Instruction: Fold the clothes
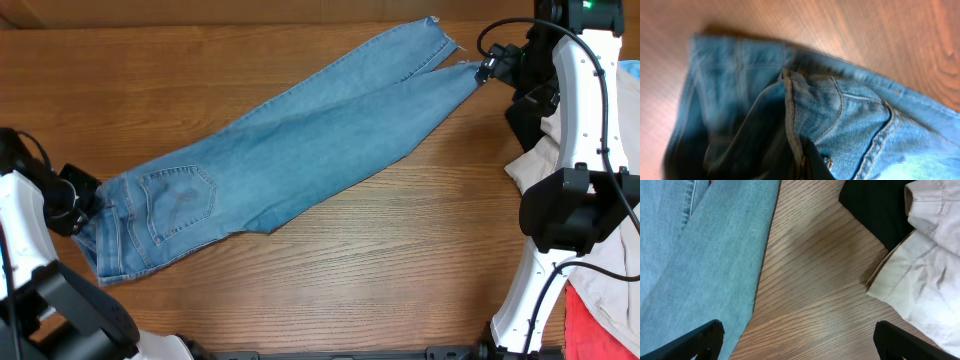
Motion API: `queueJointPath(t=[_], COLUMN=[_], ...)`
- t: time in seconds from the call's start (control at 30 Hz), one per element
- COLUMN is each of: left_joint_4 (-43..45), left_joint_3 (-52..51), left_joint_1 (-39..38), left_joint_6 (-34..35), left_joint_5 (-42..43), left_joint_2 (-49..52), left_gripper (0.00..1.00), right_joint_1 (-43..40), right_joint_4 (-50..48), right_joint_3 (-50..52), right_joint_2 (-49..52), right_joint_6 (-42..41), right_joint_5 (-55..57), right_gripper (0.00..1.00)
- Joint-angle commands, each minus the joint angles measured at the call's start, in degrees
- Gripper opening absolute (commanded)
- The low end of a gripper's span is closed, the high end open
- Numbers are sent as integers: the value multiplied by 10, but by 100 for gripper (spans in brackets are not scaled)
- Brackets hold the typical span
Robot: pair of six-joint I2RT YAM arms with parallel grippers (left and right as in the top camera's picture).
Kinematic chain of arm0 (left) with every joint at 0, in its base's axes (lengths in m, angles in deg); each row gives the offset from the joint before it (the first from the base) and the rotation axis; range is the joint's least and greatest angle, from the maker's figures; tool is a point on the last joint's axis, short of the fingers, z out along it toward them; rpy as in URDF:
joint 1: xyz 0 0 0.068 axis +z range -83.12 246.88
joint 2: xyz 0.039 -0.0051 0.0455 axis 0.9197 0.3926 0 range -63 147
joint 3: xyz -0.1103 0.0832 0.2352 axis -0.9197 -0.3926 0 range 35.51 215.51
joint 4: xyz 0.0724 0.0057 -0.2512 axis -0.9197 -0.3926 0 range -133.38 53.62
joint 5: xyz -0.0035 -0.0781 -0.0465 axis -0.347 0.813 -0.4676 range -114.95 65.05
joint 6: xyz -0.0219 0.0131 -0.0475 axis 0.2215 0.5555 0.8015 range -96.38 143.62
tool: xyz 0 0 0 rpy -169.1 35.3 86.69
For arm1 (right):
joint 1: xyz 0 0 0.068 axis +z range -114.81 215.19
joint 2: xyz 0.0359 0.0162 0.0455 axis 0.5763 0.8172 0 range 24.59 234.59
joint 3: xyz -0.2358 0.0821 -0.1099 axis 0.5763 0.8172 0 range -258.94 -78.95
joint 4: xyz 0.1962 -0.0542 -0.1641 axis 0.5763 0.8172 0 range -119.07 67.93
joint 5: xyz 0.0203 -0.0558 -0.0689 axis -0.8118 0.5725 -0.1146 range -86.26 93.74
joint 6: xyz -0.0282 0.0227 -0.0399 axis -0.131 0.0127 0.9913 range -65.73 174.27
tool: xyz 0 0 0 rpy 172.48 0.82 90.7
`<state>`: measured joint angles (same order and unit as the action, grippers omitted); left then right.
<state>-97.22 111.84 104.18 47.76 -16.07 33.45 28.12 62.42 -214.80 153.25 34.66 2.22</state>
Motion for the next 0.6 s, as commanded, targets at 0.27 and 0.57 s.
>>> queueJointPath(t=[0.27, 0.57], left_joint_4=[-52, -72], left_joint_3=[7, 7], left_joint_1=[7, 42], left_joint_6=[41, 95], left_joint_5=[-115, -190], left_joint_2=[-11, -11], left_gripper=[38, 47], right_joint_1=[3, 3], right_joint_4=[-2, 0], right_joint_3=[-7, -7], right_joint_2=[-5, -5], right_joint_6=[6, 17], right_joint_5=[-2, 0], right_gripper=[100, 100])
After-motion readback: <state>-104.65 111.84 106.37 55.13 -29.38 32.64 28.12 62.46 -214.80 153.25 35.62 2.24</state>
